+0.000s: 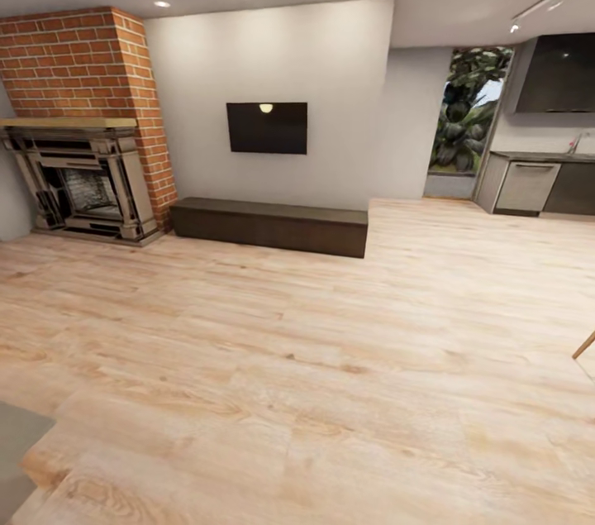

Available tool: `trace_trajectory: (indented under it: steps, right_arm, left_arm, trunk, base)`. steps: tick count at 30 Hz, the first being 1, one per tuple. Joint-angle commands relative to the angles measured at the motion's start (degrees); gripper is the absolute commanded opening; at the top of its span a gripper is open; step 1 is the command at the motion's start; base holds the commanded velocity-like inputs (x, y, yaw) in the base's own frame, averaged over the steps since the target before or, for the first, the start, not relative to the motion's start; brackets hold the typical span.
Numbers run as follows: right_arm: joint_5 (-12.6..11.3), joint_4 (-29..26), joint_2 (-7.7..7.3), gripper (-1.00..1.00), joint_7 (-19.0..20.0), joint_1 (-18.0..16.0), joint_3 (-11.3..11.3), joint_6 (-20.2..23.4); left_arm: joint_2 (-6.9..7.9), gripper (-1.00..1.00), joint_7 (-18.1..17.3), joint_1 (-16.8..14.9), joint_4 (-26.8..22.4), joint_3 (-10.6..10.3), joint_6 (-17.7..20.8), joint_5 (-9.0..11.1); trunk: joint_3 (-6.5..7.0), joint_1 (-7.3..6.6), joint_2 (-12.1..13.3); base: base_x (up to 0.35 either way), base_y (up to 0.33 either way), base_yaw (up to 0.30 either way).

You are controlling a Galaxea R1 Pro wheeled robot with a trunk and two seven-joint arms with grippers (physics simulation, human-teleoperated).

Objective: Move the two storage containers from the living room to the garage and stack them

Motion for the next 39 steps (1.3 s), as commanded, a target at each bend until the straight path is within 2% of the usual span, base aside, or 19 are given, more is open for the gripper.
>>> trace_trajectory:
  steps: [1,24,39]
  right_arm:
    - [-0.52,0.14,0.04,1.0,-0.1,-0.04,0.48,-0.26]
    - [-0.53,0.16,0.04,1.0,-0.17,-0.04,0.48,-0.27]
    - [-0.53,0.2,0.02,1.0,-0.17,-0.05,0.44,-0.26]
  left_arm:
    - [0.0,1.0,0.06,-0.03,-0.03,0.28,0.2,0.47]
    - [0.0,1.0,0.06,-0.03,-0.03,0.25,0.2,0.38]
    - [0.0,1.0,0.06,-0.03,-0.03,0.26,0.2,0.38]
  trunk:
    - [-0.06,0.03,-0.03]
    - [-0.06,0.03,-0.03]
    - [-0.06,0.03,-0.03]
  base:
    - [0.323,0.0,0.0]
    - [0.323,0.0,0.006]
    - [0.323,0.0,0.245]
